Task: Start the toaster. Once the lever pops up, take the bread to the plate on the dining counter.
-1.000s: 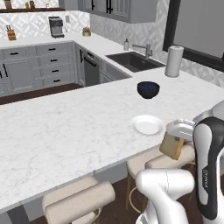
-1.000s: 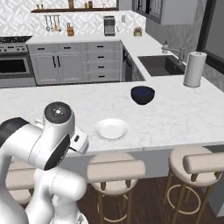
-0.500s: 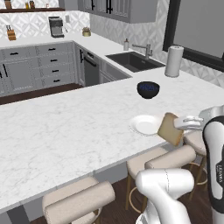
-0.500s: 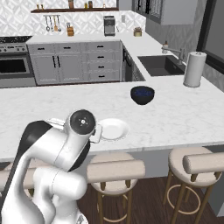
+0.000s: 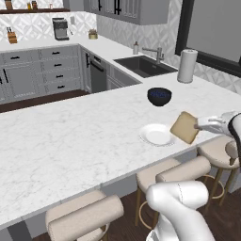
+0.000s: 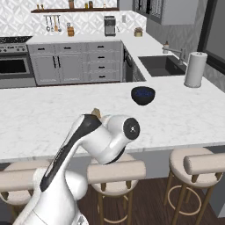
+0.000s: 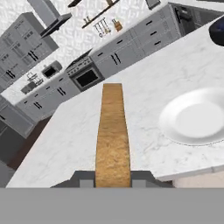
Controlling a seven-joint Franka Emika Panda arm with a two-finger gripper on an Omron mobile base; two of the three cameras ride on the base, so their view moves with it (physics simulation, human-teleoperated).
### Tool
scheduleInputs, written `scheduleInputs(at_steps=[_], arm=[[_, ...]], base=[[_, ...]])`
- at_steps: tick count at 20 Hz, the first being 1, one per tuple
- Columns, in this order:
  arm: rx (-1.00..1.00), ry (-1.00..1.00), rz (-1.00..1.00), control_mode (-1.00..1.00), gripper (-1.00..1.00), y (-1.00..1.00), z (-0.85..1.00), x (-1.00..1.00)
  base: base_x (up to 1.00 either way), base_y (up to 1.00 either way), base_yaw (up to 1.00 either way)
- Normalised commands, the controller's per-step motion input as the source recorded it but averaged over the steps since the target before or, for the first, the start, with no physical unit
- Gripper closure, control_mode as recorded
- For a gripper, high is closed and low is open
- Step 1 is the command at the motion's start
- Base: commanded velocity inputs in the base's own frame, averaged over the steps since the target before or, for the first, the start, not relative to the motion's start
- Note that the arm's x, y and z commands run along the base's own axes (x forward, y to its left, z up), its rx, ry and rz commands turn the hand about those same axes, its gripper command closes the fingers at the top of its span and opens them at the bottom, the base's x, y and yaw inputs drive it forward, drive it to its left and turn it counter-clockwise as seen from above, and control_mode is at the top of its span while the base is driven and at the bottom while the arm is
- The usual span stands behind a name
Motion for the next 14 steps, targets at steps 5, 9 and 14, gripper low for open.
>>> scheduleInputs(at_steps=[5, 9, 14], arm=[[0.17, 0.06, 0.14, -1.00, 1.00, -0.29, 0.00, 0.76], [0.02, 0.07, 0.11, -1.00, 1.00, -0.09, -0.05, 0.79], [0.00, 0.11, 0.13, -1.00, 1.00, -0.09, -0.32, 0.54]], base=[[0.00, 0.00, 0.00], [0.00, 0.00, 0.00], [0.00, 0.00, 0.00]])
